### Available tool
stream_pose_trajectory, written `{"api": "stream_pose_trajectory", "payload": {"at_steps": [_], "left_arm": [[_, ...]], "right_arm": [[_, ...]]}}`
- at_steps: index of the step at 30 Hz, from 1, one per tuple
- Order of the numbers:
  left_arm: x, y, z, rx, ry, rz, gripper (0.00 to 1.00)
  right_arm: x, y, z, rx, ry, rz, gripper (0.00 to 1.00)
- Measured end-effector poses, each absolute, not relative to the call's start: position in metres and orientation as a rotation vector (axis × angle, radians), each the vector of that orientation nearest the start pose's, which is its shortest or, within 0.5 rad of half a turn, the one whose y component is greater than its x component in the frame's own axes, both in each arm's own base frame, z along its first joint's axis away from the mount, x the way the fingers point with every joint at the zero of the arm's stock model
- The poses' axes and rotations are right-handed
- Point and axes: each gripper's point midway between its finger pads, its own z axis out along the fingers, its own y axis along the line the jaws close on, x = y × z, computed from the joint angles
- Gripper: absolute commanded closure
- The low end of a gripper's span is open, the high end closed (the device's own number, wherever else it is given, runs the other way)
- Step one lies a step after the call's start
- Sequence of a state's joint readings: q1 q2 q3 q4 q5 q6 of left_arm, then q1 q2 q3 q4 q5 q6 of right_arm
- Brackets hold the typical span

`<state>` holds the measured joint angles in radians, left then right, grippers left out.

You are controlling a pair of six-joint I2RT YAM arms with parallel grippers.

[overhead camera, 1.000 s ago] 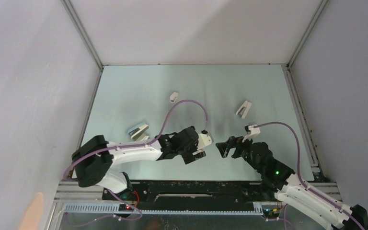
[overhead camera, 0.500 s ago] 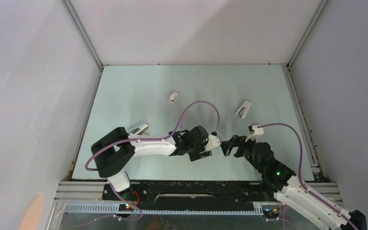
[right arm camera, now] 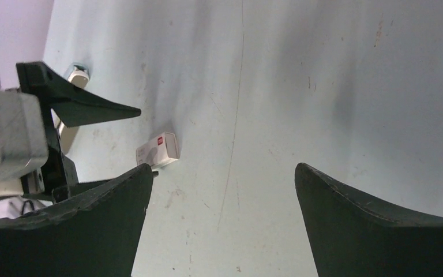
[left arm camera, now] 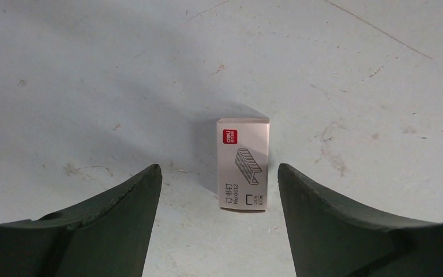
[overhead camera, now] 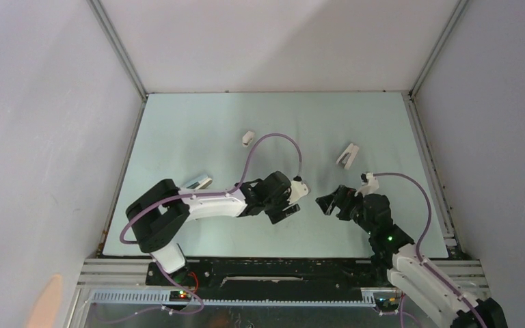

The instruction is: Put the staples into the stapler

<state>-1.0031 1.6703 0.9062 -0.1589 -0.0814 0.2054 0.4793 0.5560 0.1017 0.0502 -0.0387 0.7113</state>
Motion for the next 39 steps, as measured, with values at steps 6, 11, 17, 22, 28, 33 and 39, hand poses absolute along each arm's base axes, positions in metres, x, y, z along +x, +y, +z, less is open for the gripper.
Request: {"api": "stream_pose_trajectory", "payload": {"at_steps": [6, 11, 17, 22, 28, 33, 39], "left_arm": [[0.222, -0.309, 0.03, 1.381, 2.091, -0.268, 0.22], [0.221, -0.307, 0.028, 1.383, 2.104, -0.282, 0.23], [0.222, -0.303, 0.026, 1.376, 2.127, -0.285, 0.29], [0.22, -0.302, 0.025, 1.383, 2.138, -0.293, 0.34], [0.216, -0.301, 0.019, 1.403, 2.157, -0.304, 0.35], [0.215, -0.301, 0.019, 1.406, 2.158, -0.312, 0.35], [0.214, -0.302, 0.018, 1.41, 2.158, -0.321, 0.46]], "right_arm": [[0.216, 0.159, 0.057, 0.26, 2.155, 0.937, 0.1], [0.213, 0.185, 0.052, 0.221, 2.254, 1.1, 0.15], [0.232, 0.209, 0.064, 0.162, 2.249, 1.227, 0.23], [0.242, 0.225, 0.056, 0.16, 2.275, 1.331, 0.33], [0.239, 0.239, 0.035, 0.204, 2.325, 1.447, 0.43], [0.242, 0.256, 0.034, 0.189, 2.302, 1.542, 0.48], [0.243, 0.266, 0.036, 0.167, 2.287, 1.593, 0.49]]}}
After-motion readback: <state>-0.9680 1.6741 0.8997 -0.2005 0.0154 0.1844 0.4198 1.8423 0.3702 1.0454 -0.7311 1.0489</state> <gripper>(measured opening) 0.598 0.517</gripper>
